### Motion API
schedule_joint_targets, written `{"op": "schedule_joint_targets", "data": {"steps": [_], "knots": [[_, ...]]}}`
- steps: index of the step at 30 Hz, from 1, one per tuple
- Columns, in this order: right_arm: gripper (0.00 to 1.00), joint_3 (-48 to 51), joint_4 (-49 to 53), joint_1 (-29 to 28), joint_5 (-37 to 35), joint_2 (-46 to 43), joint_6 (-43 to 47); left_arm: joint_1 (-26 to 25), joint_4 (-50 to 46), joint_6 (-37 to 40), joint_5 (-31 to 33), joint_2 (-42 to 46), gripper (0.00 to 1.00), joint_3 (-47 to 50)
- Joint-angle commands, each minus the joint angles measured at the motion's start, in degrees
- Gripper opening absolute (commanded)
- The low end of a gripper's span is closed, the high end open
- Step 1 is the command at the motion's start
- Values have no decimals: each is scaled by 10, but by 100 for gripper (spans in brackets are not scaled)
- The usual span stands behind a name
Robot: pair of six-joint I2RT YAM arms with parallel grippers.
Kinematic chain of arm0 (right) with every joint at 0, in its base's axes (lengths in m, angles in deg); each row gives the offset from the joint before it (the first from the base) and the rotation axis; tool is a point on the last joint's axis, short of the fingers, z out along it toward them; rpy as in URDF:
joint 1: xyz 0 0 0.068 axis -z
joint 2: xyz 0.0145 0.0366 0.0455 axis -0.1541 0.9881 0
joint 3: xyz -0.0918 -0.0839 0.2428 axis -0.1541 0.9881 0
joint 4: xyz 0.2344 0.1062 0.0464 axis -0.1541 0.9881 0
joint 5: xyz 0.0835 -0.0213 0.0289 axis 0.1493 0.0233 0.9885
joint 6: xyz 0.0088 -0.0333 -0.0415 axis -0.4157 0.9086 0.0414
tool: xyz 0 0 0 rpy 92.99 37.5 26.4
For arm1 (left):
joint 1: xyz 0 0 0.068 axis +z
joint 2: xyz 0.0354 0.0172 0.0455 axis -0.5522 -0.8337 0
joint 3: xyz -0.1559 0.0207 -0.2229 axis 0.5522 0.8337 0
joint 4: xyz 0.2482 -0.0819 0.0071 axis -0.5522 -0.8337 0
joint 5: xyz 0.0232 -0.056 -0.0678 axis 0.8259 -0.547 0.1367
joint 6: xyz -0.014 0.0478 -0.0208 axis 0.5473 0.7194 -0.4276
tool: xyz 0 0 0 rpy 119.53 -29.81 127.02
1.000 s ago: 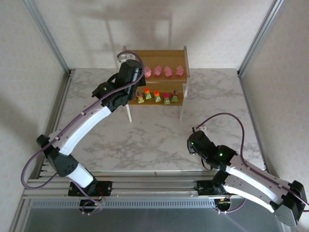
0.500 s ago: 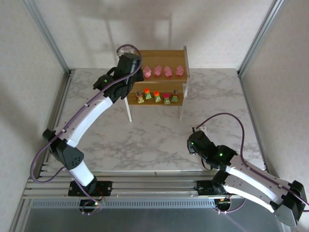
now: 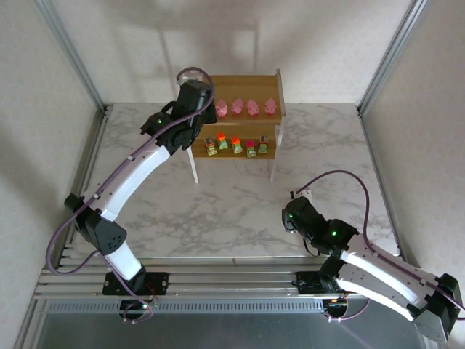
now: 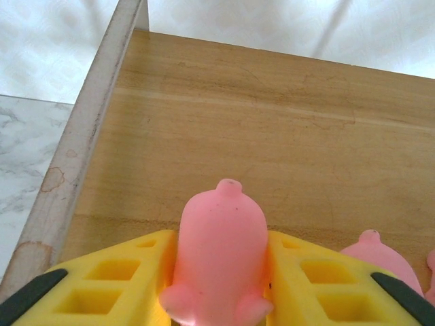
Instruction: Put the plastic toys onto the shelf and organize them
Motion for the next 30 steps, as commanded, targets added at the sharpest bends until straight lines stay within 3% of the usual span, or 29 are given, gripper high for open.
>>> {"op": "schedule_joint_targets", "data": {"steps": [1,20,30], "knots": [[28,7,0,4,-13,-6,-11,3,-15,-5,-3,-3,38,-11],[30,7,0,4,-12,-9,-11,4,-12,-5,7,7,54,-12],[31,6,-1,4,-11,-5,-10,3,-4,-3,18,24,56,-13]]}}
